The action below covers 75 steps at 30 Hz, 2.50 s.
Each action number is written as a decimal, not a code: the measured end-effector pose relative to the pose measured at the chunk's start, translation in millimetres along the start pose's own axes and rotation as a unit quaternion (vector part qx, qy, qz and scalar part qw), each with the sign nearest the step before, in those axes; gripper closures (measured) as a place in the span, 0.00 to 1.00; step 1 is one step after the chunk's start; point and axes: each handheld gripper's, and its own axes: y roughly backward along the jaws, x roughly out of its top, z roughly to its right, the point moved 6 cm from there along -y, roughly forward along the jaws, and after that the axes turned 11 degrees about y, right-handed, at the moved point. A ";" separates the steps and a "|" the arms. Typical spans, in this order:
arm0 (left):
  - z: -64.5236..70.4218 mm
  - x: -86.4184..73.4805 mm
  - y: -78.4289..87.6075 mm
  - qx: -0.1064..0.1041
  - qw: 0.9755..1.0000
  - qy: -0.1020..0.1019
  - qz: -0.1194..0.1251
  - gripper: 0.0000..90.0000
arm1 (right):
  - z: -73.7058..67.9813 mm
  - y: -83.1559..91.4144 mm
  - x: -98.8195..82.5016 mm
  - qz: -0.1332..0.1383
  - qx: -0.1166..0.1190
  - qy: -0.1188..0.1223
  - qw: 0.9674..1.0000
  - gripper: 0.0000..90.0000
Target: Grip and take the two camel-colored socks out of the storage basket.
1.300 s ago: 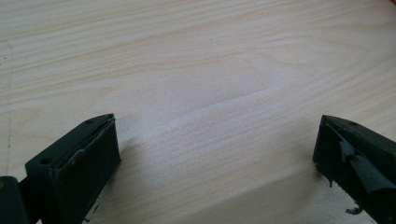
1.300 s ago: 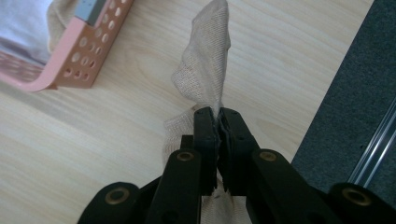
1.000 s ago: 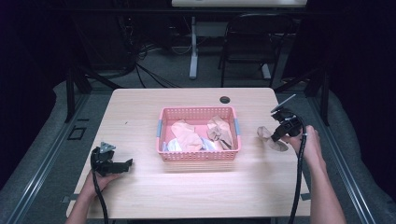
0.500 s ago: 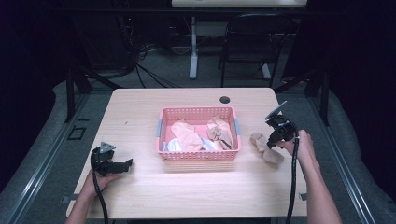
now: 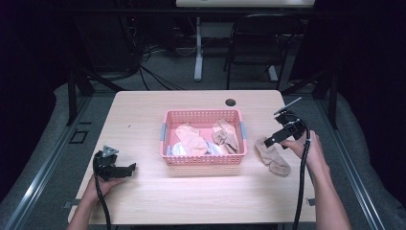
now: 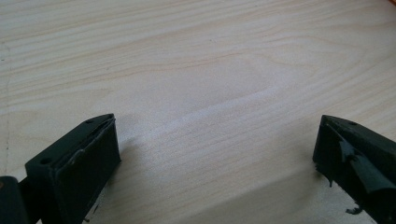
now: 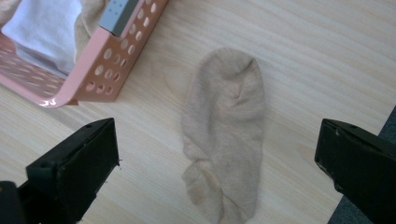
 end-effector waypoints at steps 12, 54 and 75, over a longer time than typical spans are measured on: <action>0.0 -0.2 0.2 0.001 1.000 0.000 -0.001 0.00 | -11.1 13.3 6.7 -0.009 -0.003 0.025 1.000 0.00; 0.5 -0.5 0.5 0.004 1.000 0.003 0.000 0.00 | -96.4 24.2 115.0 -0.032 0.025 0.145 0.989 0.00; 0.6 -0.4 0.4 0.004 1.000 0.003 0.001 0.00 | -112.6 -47.2 125.8 -0.078 0.062 0.135 0.986 0.05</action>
